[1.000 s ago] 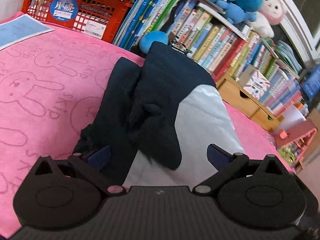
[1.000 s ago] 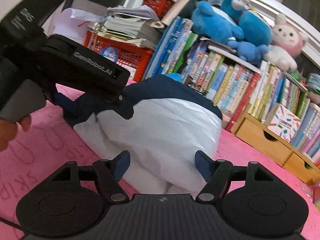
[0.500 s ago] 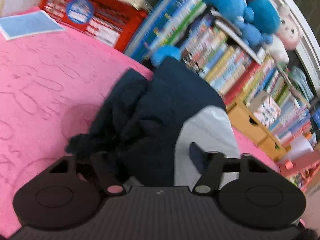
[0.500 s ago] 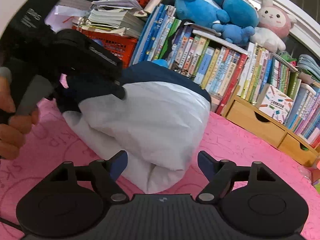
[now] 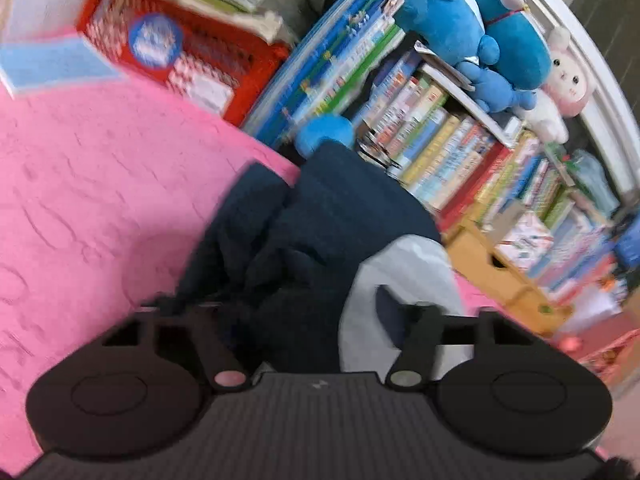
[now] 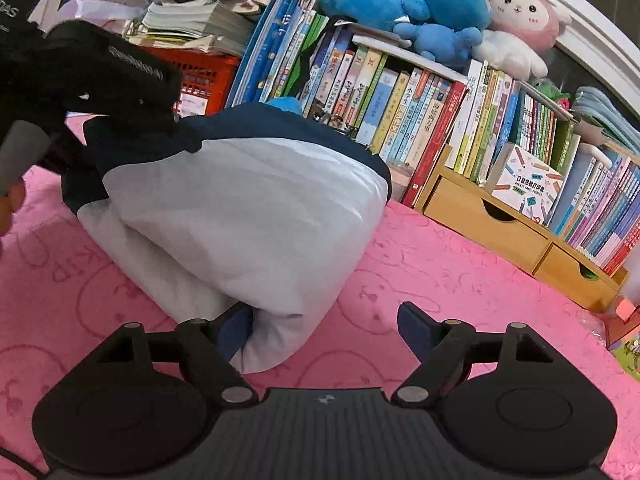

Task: Fold clothes

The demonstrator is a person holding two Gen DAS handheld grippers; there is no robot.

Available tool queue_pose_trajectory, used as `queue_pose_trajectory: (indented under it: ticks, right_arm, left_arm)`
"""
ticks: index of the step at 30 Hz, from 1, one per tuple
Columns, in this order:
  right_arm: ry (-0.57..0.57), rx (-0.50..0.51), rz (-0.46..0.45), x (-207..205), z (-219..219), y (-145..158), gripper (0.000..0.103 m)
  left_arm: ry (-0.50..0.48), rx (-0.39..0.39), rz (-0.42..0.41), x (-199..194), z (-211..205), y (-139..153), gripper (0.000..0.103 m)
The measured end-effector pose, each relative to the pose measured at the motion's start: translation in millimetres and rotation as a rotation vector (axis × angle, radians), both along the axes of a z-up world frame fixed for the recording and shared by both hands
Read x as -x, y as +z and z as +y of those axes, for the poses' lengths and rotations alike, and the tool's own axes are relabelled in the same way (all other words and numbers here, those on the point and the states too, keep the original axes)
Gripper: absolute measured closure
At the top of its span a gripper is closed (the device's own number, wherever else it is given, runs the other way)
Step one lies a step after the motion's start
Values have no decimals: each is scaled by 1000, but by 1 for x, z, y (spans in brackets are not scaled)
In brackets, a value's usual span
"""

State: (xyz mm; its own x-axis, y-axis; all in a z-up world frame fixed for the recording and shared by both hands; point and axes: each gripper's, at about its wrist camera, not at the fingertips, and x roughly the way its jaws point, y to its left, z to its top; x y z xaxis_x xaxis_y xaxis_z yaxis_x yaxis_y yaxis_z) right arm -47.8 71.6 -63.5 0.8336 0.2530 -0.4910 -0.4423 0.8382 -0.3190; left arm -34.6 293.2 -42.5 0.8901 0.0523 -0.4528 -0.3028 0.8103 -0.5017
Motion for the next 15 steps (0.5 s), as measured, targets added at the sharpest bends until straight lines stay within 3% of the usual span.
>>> queue_pose_trajectory:
  ticks: [7,9,15]
  right_arm:
    - [-16,-9,35,-6,-2,-1,21]
    - [-13,-2,35,-5,-1,-2,21]
    - [-6,1,37,-5,-2,-1,17]
  left_arm:
    - [59,-151,-99,33,4,18,92]
    - [58,-206,-81,33,2,19,92]
    - [24,-221,53,25,13,0,88]
